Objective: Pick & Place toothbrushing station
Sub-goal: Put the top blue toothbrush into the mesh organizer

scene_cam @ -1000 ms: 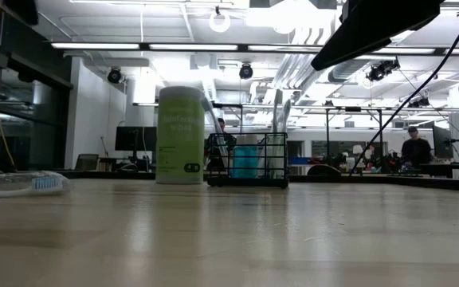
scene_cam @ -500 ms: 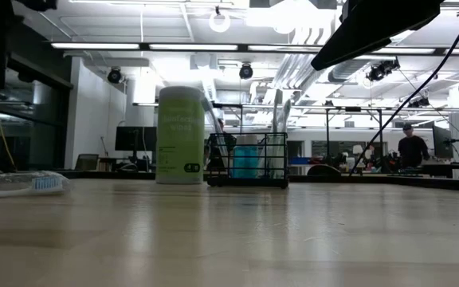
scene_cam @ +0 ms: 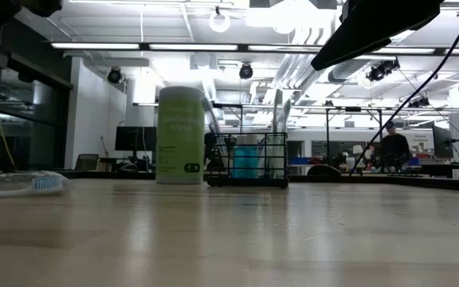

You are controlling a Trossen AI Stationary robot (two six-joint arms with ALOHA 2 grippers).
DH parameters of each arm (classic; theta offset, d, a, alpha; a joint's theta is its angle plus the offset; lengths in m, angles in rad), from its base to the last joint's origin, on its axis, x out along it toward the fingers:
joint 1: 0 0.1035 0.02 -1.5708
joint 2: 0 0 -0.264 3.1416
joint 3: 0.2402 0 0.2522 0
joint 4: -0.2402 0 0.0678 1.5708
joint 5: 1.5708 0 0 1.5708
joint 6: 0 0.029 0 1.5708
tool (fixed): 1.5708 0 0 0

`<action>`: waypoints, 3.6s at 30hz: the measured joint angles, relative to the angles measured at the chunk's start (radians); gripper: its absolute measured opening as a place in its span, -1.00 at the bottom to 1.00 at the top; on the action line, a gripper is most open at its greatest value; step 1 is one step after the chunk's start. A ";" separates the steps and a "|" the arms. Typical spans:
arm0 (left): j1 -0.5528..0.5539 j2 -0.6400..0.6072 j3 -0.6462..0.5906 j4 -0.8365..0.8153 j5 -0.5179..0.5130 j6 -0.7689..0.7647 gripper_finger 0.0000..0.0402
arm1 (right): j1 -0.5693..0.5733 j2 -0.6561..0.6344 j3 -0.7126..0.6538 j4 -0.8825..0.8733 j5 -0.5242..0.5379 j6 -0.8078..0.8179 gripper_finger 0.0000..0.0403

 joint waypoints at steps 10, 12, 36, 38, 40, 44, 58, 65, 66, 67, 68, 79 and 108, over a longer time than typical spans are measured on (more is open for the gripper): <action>0.043 0.057 -0.057 0.004 0.043 0.098 -0.55 | 0.000 0.000 0.000 0.000 0.000 0.000 -0.34; 0.052 0.080 -0.061 -0.003 0.068 0.112 -0.47 | 0.000 0.000 0.000 0.000 0.000 0.000 -0.34; 0.093 0.100 -0.193 0.163 0.023 0.233 -0.04 | 0.000 0.000 0.000 0.001 0.000 0.000 -0.34; 0.102 0.100 -0.211 0.162 0.024 0.233 -0.04 | 0.000 0.000 0.000 0.001 0.000 0.001 -0.34; 0.113 0.100 -0.228 0.189 0.024 0.254 -0.04 | 0.000 0.000 0.000 0.001 0.000 0.001 -0.34; 0.137 0.100 -0.264 0.320 0.025 0.328 -0.04 | 0.000 0.000 0.000 0.001 0.000 0.001 -0.34; 0.204 0.094 -0.360 0.451 0.059 0.416 -0.05 | 0.000 0.000 0.000 0.000 0.000 0.002 -0.34; 0.204 0.096 -0.362 0.458 0.056 0.416 -0.23 | 0.000 0.000 0.000 0.000 0.000 0.002 -0.34; 0.204 0.097 -0.362 0.458 0.056 0.416 -0.28 | 0.000 0.000 0.000 0.000 0.000 0.002 -0.34; 0.204 0.097 -0.362 0.459 0.056 0.416 -0.32 | 0.000 0.000 0.000 0.000 0.000 0.002 -0.34; 0.204 0.098 -0.362 0.461 0.056 0.416 -0.37 | 0.000 0.000 0.000 0.000 0.000 0.002 -0.34; 0.205 0.099 -0.362 0.455 0.058 0.414 -0.94 | 0.000 0.000 0.000 0.000 0.000 0.003 -0.34; 0.191 0.025 -0.353 0.515 -0.048 0.460 -0.99 | 0.000 0.000 0.000 0.000 0.000 0.003 -0.34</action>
